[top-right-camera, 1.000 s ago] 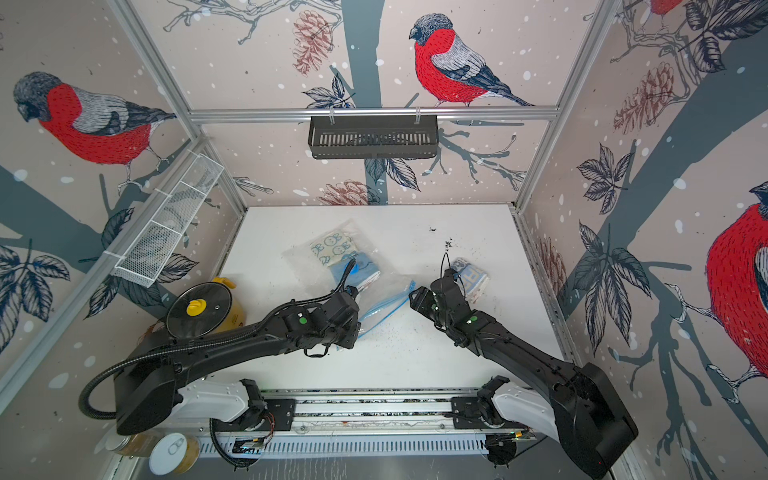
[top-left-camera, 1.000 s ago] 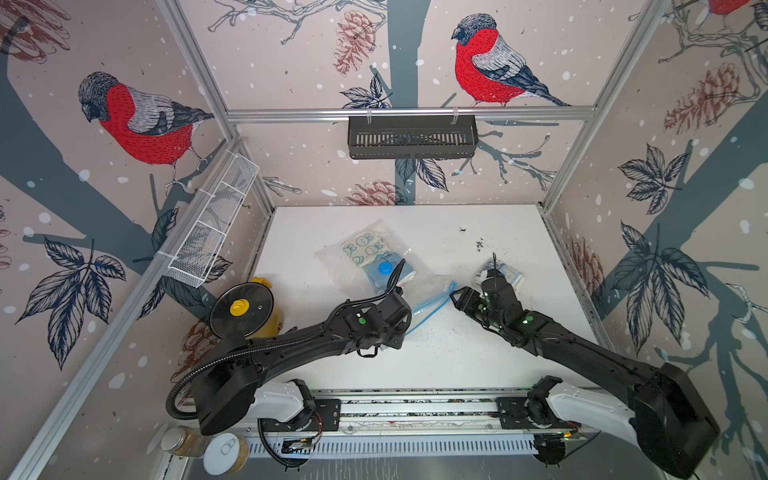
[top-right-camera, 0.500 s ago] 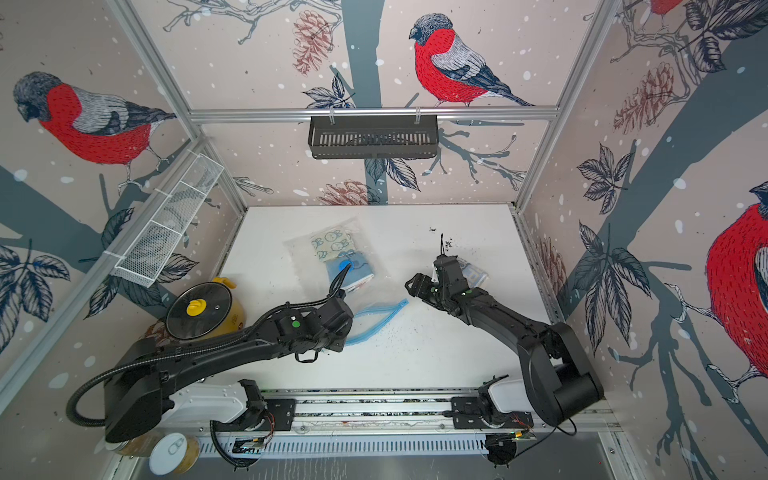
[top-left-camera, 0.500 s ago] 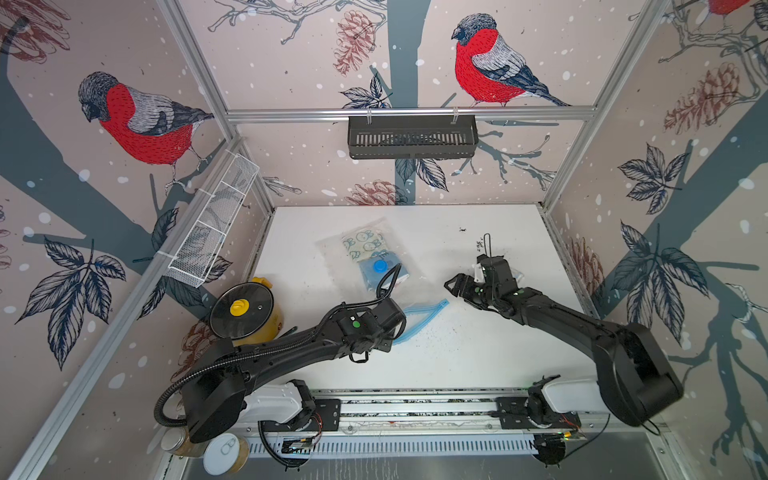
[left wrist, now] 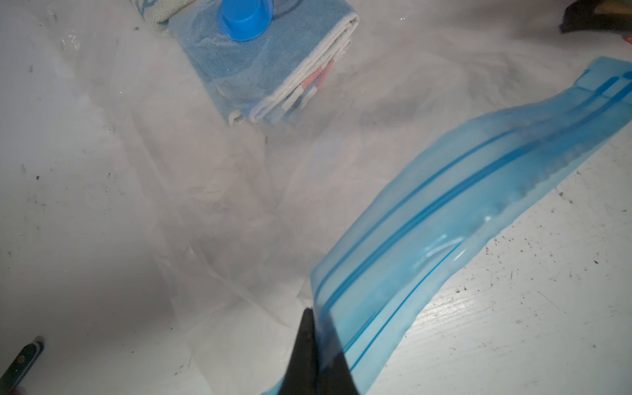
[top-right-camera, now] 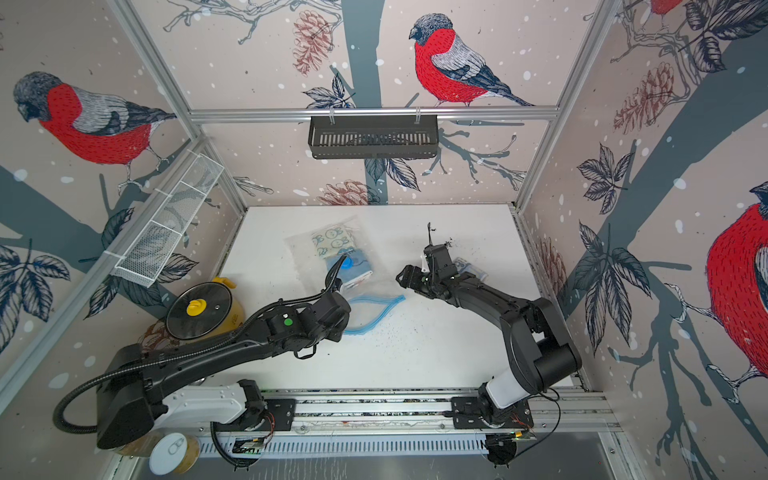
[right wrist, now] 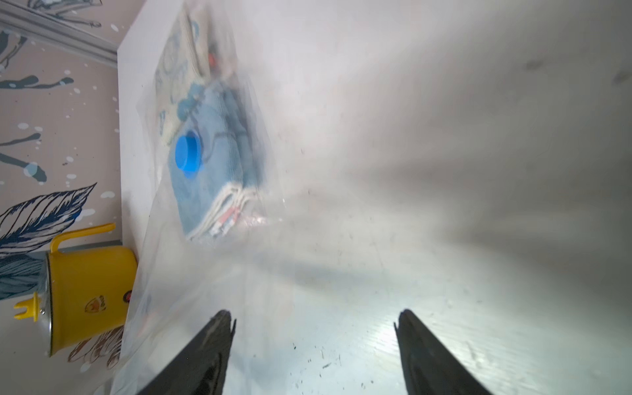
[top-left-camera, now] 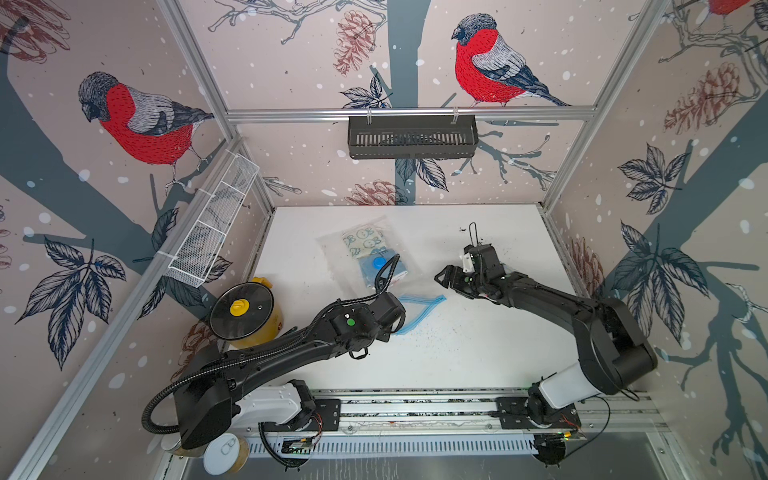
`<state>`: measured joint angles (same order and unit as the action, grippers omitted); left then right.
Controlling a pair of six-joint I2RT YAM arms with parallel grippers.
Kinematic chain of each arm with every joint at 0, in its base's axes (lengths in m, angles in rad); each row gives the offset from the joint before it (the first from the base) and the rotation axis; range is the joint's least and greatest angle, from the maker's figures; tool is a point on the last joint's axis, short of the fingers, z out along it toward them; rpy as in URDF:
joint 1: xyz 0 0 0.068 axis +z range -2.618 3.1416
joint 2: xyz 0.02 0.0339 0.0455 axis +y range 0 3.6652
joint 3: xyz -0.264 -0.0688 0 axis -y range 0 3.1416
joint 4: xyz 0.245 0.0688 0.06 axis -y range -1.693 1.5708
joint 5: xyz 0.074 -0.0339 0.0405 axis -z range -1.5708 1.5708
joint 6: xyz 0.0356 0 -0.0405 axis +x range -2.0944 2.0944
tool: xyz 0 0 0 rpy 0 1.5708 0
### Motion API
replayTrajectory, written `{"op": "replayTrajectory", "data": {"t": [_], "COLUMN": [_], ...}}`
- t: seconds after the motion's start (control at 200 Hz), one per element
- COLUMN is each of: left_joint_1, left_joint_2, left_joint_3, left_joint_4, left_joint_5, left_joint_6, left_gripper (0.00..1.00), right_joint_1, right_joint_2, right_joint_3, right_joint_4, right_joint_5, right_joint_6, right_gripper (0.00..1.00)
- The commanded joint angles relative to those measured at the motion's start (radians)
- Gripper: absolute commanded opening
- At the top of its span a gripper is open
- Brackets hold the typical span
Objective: Place the folded towel into the vacuum bag
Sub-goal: Adjust the towel at the center of the board.
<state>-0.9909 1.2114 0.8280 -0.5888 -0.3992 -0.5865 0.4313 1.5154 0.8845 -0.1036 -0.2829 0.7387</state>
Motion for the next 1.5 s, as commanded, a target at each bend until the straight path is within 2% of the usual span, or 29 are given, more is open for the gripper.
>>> {"op": "replayTrajectory", "data": {"t": [0.0,0.16,0.33,0.43,0.57,0.68,0.961,1.066,1.266,1.366,1.491], "left_joint_1": [0.001,0.008,0.011,0.017,0.023,0.026,0.029,0.031,0.037,0.038,0.038], "left_joint_2": [-0.010,0.002,0.015,0.019,0.016,0.005,-0.025,-0.034,-0.032,-0.034,-0.029], "left_joint_3": [0.004,0.003,-0.002,-0.007,-0.009,-0.011,-0.025,-0.025,-0.023,-0.022,-0.022], "left_joint_4": [0.035,0.090,0.136,0.156,0.181,0.186,0.203,0.206,0.215,0.213,0.220], "left_joint_5": [-0.053,-0.029,0.021,0.050,0.096,0.110,0.147,0.161,0.190,0.191,0.219], "left_joint_6": [0.030,0.073,0.109,0.113,0.107,0.105,0.093,0.087,0.083,0.085,0.092], "left_gripper": [0.00,0.00,0.00,0.00,0.00,0.00,0.00,0.00,0.00,0.00,0.00], "right_joint_1": [-0.024,-0.093,-0.117,-0.144,-0.218,-0.257,-0.269,-0.267,-0.224,-0.194,-0.207], "right_joint_2": [-0.032,-0.027,0.034,0.078,0.132,0.180,0.259,0.262,0.176,0.107,-0.010], "right_joint_3": [0.070,0.134,0.206,0.225,0.218,0.220,0.161,0.115,0.007,0.004,0.010], "right_joint_4": [-0.253,-0.412,-0.503,-0.486,-0.405,-0.386,-0.362,-0.330,-0.235,-0.252,-0.309], "right_joint_5": [0.255,0.429,0.609,0.636,0.552,0.491,0.382,0.294,0.164,0.197,0.248], "right_joint_6": [-0.100,-0.166,-0.261,-0.340,-0.400,-0.396,-0.268,-0.188,0.032,0.083,0.112], "right_gripper": [0.80,0.85,0.93,0.95,0.95,0.94,0.91,0.89,0.89,0.90,0.91]}}
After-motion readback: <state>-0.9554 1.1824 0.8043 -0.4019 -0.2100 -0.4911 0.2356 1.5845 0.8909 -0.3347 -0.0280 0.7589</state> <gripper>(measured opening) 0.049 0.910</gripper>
